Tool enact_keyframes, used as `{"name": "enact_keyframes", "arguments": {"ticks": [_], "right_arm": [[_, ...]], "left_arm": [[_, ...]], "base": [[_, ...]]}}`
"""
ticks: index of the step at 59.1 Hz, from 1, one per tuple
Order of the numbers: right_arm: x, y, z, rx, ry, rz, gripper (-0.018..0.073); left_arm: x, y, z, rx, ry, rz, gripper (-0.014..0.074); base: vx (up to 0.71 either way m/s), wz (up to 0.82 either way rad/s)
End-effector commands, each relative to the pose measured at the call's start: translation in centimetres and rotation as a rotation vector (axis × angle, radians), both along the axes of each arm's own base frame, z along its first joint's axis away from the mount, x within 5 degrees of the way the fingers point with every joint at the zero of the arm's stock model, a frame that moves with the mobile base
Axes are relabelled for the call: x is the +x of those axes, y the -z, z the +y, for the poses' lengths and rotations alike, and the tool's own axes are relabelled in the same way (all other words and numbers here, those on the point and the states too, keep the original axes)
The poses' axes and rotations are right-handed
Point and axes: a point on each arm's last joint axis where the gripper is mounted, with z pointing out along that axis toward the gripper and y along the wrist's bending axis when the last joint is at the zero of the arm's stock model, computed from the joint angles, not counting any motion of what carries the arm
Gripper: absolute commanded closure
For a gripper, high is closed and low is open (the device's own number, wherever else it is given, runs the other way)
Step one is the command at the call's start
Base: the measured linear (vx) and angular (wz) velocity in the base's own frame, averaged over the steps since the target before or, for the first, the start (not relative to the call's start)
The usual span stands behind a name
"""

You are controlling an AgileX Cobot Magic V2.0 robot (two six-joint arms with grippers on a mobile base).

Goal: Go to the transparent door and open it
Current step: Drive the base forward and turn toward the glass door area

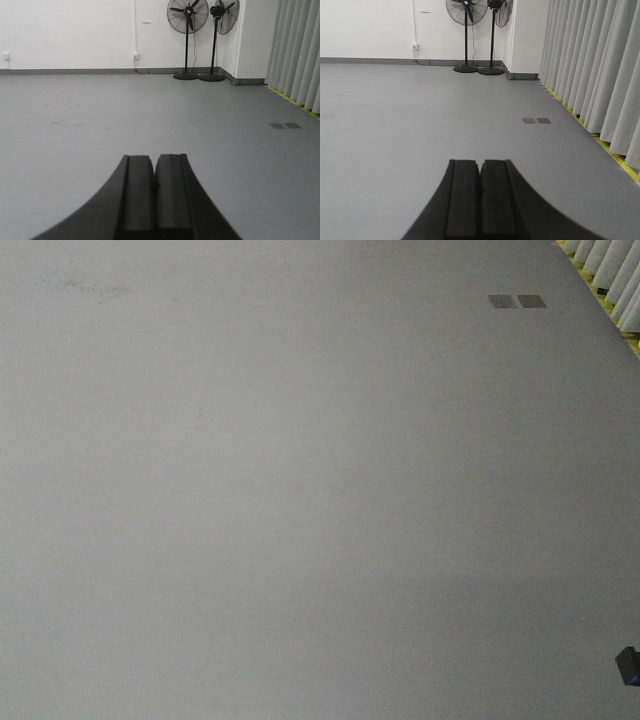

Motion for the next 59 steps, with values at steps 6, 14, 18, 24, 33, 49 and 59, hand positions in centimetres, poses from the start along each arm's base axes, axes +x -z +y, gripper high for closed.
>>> {"name": "enact_keyframes", "arguments": {"ticks": [6,14,18,24,33,49,59], "right_arm": [[-0.07,-0.68,0.02,-0.021,-0.001,-0.088,0.0566],[-0.07,-0.68,0.02,-0.021,-0.001,-0.088,0.0566],[-0.07,-0.68,0.02,-0.021,-0.001,-0.088,0.0566],[-0.07,-0.68,0.02,-0.021,-0.001,-0.088,0.0566],[-0.07,-0.68,0.02,-0.021,-0.001,-0.088,0.0566],[-0.07,-0.68,0.02,-0.021,-0.001,-0.088,0.0566],[-0.07,-0.68,0.02,-0.021,-0.001,-0.088,0.0566]], "left_arm": [[-0.07,-0.49,-0.03,-0.017,0.006,-0.095,0.0603],[-0.06,-0.37,-0.03,-0.019,0.006,-0.081,0.0603],[-0.06,-0.36,-0.03,-0.019,0.006,-0.080,0.0603],[-0.06,-0.37,-0.03,-0.019,0.006,-0.081,0.0603],[-0.06,-0.37,-0.03,-0.019,0.006,-0.081,0.0603],[-0.06,-0.37,-0.03,-0.019,0.006,-0.081,0.0603],[-0.06,-0.37,-0.03,-0.019,0.006,-0.081,0.0603]], "base": [[0.00,0.00],[0.00,0.00],[0.00,0.00],[0.00,0.00],[0.00,0.00],[0.00,0.00],[0.00,-0.01]]}}
